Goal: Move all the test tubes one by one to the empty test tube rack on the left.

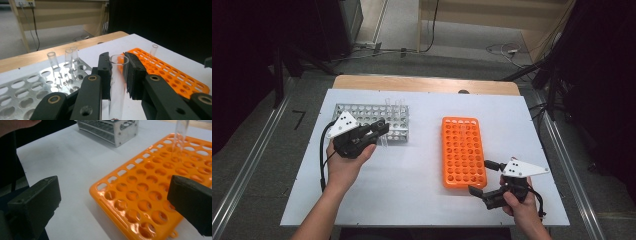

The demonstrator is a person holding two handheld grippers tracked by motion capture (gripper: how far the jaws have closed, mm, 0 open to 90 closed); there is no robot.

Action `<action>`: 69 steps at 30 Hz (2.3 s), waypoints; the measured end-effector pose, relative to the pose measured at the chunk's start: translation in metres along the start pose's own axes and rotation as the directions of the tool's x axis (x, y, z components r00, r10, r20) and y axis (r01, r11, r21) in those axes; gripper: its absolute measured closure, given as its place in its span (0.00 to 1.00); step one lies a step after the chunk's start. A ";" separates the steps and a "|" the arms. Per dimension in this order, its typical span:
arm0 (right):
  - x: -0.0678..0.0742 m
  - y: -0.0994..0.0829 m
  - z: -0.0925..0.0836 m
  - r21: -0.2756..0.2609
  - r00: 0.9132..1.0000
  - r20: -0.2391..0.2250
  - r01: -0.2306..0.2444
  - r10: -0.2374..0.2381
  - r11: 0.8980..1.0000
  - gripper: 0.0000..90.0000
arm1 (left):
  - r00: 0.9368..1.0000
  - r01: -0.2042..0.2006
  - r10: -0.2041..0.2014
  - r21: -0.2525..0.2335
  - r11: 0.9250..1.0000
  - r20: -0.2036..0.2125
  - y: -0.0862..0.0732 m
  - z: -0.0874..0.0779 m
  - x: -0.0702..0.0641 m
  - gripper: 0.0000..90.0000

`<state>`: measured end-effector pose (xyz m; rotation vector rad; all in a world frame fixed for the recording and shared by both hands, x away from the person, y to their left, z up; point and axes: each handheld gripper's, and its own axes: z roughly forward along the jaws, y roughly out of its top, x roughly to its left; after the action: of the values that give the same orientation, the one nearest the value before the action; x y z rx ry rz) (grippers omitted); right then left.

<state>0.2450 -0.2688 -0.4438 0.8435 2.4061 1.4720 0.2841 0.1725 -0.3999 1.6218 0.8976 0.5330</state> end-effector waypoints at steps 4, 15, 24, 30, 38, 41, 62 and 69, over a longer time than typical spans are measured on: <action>-0.006 -0.007 -0.008 0.001 1.000 0.018 -0.020 0.020 1.000 0.00 | 1.000 0.014 -0.014 -0.017 1.000 -0.015 0.006 0.003 0.008 0.84; -0.020 -0.025 -0.029 0.004 0.996 0.070 -0.050 0.050 0.999 0.00 | 0.998 0.023 -0.024 -0.023 0.999 -0.063 0.018 0.016 0.029 0.84; -0.033 -0.039 -0.042 0.010 0.990 0.113 -0.091 0.090 0.996 0.00 | 0.995 0.018 -0.020 -0.021 1.000 -0.097 0.029 0.033 0.044 0.84; -0.035 -0.038 -0.044 -0.001 0.987 0.120 -0.105 0.105 0.994 0.00 | 0.991 0.027 -0.029 -0.019 0.999 -0.129 0.036 0.046 0.057 0.84; -0.038 -0.039 -0.046 -0.006 0.985 0.131 -0.111 0.111 0.994 0.00 | 0.978 0.085 -0.092 -0.045 0.995 -0.189 0.033 0.064 0.082 0.84; -0.038 -0.039 -0.046 -0.001 0.983 0.137 -0.119 0.118 0.993 0.00 | 0.974 0.088 -0.094 -0.038 0.995 -0.208 0.031 0.072 0.088 0.84; -0.043 -0.040 -0.049 -0.013 0.983 0.133 -0.126 0.127 0.992 0.00 | 0.957 0.145 -0.128 0.047 0.988 -0.259 0.011 0.109 0.098 0.84; -0.043 -0.038 -0.047 -0.016 0.985 0.122 -0.122 0.123 0.992 0.00 | 0.949 0.168 -0.139 0.083 0.982 -0.283 0.007 0.108 0.100 0.83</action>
<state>0.2452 -0.3414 -0.4591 1.0656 2.2944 1.4258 0.4271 0.1846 -0.4318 1.5791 1.2685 0.6204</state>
